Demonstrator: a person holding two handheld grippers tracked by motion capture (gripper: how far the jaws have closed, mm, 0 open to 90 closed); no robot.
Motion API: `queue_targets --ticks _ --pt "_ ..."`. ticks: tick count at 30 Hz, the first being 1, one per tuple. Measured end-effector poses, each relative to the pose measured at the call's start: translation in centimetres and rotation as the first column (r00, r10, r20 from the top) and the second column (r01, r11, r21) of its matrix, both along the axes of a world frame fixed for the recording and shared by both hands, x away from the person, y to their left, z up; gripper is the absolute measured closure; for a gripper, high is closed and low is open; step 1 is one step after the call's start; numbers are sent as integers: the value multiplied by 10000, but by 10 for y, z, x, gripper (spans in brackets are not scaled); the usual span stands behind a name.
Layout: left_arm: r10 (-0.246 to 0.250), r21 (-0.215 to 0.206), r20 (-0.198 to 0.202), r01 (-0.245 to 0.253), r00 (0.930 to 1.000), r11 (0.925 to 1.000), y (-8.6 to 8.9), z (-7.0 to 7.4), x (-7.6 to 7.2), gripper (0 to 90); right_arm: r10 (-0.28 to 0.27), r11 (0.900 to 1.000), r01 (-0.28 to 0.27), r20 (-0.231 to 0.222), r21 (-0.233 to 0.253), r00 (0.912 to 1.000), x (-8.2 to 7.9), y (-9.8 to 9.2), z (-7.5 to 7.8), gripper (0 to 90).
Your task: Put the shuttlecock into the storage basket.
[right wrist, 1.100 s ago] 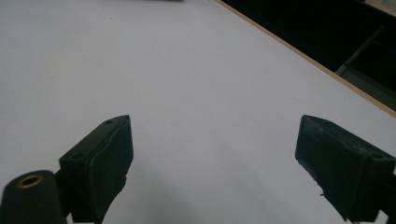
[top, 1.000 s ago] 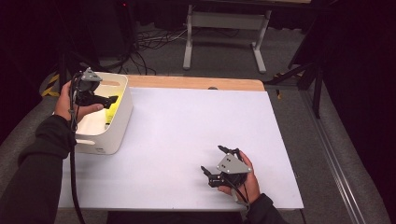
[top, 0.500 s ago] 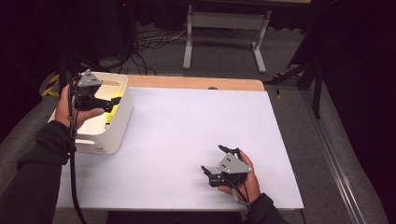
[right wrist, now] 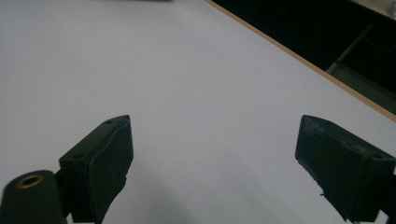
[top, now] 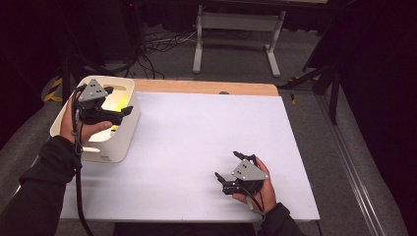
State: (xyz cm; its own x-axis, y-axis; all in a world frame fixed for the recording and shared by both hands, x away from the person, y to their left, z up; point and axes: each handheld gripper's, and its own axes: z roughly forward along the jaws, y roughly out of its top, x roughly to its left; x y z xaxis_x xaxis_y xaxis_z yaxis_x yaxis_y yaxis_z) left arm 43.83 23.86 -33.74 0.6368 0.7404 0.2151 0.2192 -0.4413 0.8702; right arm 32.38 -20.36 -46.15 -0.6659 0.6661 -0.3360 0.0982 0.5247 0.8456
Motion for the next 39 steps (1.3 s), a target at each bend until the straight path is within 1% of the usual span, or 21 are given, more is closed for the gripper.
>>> queue_targets --ticks 1,3,5,7,9,10,11,13,18,20,22,24,25,26,27,30,39 --pt "0 0 0 0 10000 10000 0 0 0 119 -14 10000 14 11 3 10000 0 0 0 124" --pt "-119 -208 82 121 9999 9997 0 1 -5 119 -24 10000 24 22 27 10000 0 -1 1 124" --pt "-128 -221 159 131 9998 9997 0 1 -7 119 -23 10000 23 25 26 10000 0 -1 1 124" --pt "-170 -408 224 179 9996 9990 0 -1 -10 119 -13 10000 13 38 -10 10000 0 -1 1 123" --pt "-155 -413 275 167 9995 9990 0 -2 -12 119 -16 10000 16 29 22 10000 0 -1 1 123" --pt "-200 -431 343 215 9992 9988 -1 -3 -14 119 -19 10000 19 35 16 10000 0 -1 1 123" --pt "-189 -498 502 214 9986 9985 -1 -4 -18 119 -16 10000 16 60 11 10000 -1 -1 1 123" --pt "-198 -454 750 232 9970 9987 -1 -5 -22 126 -48 10000 48 46 36 10000 0 -2 2 123" --pt "-302 -513 964 353 9949 9981 -3 -5 -29 125 -43 10000 43 40 22 10000 0 -2 1 123" --pt "-321 -563 964 377 9948 9977 -3 -6 -30 124 -32 10000 32 33 16 10000 0 -1 1 123" --pt "-315 -506 1014 368 9943 9980 -4 -7 -32 124 -21 10000 21 23 18 10000 0 -1 1 123" --pt "-346 -622 1073 414 9936 9972 -4 -7 -34 124 -24 10000 24 30 13 10000 -1 -2 1 122" --pt "-328 -586 1155 397 9928 9975 -4 -7 -35 124 -26 10000 26 30 28 10000 -1 -2 1 122" --pt "-328 -586 1155 397 9928 9975 -4 -7 -35 124 -26 10000 26 30 28 10000 -1 -2 1 122" --pt "-473 -583 1130 541 9925 9968 -5 -6 -37 123 -36 10000 36 2 56 10000 0 -2 2 122" --pt "-501 -509 1124 561 9924 9971 -7 -6 -39 120 -35 10000 36 -4 58 10000 0 -2 2 122" --pt "-787 -391 1257 842 9890 9957 -15 -11 -50 105 -9 10000 9 -34 88 10000 0 -2 1 122"
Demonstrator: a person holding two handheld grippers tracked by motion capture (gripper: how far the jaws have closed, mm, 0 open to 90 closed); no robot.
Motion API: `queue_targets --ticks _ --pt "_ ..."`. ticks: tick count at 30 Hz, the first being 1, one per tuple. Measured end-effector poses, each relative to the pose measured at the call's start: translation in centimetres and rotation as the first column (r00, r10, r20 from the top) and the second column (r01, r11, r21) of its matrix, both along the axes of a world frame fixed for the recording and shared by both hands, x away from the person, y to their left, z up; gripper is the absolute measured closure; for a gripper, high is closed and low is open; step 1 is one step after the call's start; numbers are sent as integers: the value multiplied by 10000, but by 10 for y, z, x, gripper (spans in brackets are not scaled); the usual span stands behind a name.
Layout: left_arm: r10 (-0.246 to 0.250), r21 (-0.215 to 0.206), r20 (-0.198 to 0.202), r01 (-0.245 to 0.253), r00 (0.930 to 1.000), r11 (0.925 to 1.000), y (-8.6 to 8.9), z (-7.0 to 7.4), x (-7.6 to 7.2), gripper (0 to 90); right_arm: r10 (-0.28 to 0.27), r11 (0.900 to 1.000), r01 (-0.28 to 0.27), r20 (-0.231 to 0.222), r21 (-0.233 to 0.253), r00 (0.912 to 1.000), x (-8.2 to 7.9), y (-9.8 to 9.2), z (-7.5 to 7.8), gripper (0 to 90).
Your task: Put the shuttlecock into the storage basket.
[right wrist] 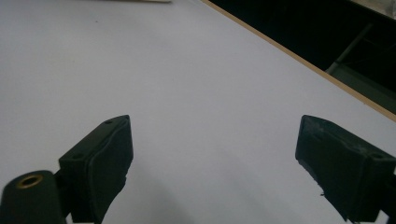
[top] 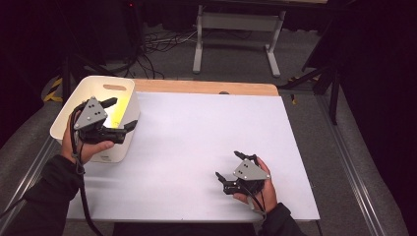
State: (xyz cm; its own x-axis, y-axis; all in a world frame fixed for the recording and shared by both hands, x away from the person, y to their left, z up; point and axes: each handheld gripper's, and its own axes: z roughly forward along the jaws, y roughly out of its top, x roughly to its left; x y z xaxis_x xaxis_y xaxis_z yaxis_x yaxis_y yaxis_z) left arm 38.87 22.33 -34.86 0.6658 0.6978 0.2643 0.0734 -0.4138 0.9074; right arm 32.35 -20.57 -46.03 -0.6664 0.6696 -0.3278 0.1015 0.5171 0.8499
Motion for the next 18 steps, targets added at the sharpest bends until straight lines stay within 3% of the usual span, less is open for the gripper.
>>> queue_targets --ticks 18 --pt "-348 -146 345 353 9988 9993 -9 -16 -18 95 35 10000 -34 31 -26 10000 -1 1 0 121"
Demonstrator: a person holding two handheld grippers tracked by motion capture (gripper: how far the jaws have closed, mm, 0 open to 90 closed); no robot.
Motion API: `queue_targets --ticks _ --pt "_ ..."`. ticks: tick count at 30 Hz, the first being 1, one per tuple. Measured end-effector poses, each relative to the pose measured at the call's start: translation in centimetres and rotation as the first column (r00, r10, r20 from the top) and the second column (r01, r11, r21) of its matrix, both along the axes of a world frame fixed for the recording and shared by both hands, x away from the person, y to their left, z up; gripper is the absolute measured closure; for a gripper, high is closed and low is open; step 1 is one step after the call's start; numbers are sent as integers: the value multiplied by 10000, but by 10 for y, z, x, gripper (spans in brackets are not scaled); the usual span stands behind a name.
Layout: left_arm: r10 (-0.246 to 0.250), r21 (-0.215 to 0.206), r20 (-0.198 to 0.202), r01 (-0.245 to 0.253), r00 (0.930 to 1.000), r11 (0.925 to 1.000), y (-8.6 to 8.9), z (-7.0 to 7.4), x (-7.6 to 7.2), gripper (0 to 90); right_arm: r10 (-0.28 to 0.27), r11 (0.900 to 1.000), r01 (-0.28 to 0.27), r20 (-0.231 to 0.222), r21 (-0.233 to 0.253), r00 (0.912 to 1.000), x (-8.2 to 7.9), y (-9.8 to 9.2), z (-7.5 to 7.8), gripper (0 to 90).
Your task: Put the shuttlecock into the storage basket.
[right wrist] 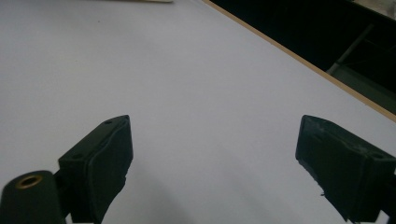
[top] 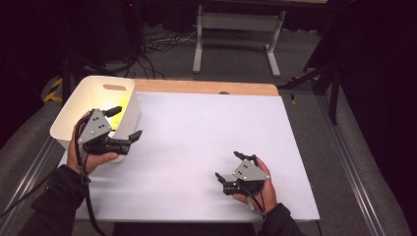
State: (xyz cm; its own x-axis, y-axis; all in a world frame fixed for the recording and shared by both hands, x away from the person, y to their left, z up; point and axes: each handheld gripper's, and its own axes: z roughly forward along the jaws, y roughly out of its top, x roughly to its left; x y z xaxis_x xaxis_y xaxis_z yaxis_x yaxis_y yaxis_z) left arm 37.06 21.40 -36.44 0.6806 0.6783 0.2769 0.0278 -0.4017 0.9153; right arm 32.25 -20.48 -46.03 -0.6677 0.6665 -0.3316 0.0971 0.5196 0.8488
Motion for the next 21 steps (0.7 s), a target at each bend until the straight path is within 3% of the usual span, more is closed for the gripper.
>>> queue_targets --ticks 21 --pt "-497 -301 253 504 9984 9983 -9 -20 -19 81 41 10000 -41 25 -47 10000 0 0 0 121"
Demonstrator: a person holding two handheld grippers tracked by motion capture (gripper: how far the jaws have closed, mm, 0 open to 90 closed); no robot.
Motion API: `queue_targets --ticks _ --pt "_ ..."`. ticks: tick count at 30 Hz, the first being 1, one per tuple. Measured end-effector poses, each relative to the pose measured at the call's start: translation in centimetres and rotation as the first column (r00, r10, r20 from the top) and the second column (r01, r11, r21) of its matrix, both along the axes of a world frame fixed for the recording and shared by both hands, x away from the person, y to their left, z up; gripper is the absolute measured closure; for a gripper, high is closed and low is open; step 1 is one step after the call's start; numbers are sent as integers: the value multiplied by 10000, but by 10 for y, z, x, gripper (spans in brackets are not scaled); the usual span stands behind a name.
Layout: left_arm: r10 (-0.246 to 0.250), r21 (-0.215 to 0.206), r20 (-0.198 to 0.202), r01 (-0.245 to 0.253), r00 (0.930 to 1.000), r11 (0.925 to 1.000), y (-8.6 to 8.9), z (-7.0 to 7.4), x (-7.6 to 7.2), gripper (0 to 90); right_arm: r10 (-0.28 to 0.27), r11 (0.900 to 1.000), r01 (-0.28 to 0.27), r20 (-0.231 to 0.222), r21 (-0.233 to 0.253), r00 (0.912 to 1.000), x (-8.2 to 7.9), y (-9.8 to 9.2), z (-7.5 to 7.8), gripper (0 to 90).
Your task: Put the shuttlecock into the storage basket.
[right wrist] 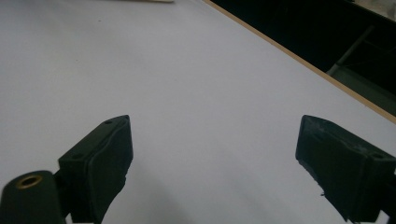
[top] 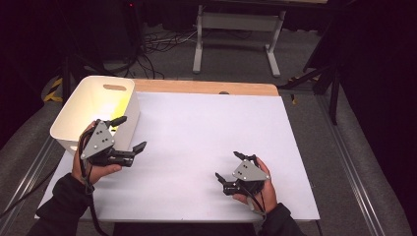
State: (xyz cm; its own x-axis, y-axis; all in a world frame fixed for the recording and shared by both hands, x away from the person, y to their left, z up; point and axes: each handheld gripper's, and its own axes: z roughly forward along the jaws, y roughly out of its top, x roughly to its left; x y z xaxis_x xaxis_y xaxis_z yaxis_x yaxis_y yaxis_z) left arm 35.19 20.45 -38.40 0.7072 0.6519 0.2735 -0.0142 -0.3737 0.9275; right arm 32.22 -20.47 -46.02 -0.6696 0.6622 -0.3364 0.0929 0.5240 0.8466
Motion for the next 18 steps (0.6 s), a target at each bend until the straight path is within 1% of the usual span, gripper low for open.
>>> queue_targets --ticks 2,3,4,5,8,9,11,13,15,16,18 --pt "51 33 103 -52 9999 10000 -1 -3 -1 83 14 10000 -14 21 -5 10000 0 0 0 120" --pt "68 -30 22 -68 10000 10000 -2 -4 -2 84 17 10000 -17 28 0 10000 0 0 0 120" --pt "68 -30 22 -68 10000 10000 -2 -4 -2 85 17 10000 -17 28 0 10000 0 0 0 120" --pt "-31 -120 -54 30 10000 9999 -3 -8 -2 85 15 10000 -15 34 -34 10000 0 0 0 120" --pt "-60 -133 -46 60 10000 9999 -5 -10 -3 86 22 10000 -22 46 -40 10000 -1 -1 0 120" --pt "-58 -114 26 59 10000 9999 -6 -12 -4 86 26 10000 -26 46 -37 10000 -1 -1 0 120" --pt "-184 -232 -21 183 9998 9996 -8 -15 -6 87 21 10000 -21 52 -49 10000 -1 -1 0 120" --pt "-177 -237 -3 177 9998 9996 -9 -16 -6 88 27 10000 -27 53 -42 10000 -1 -1 0 120" --pt "-246 23 185 245 9995 9997 -13 -21 -8 88 31 10000 -31 58 -59 10000 -1 -1 0 120" --pt "-299 -59 172 300 9994 9995 -14 -23 -10 87 39 10000 -39 45 -60 10000 -1 -1 0 120" --pt "-299 59 306 297 9991 9995 -16 -25 -11 88 55 10000 -55 47 -69 10000 -2 -2 0 120"
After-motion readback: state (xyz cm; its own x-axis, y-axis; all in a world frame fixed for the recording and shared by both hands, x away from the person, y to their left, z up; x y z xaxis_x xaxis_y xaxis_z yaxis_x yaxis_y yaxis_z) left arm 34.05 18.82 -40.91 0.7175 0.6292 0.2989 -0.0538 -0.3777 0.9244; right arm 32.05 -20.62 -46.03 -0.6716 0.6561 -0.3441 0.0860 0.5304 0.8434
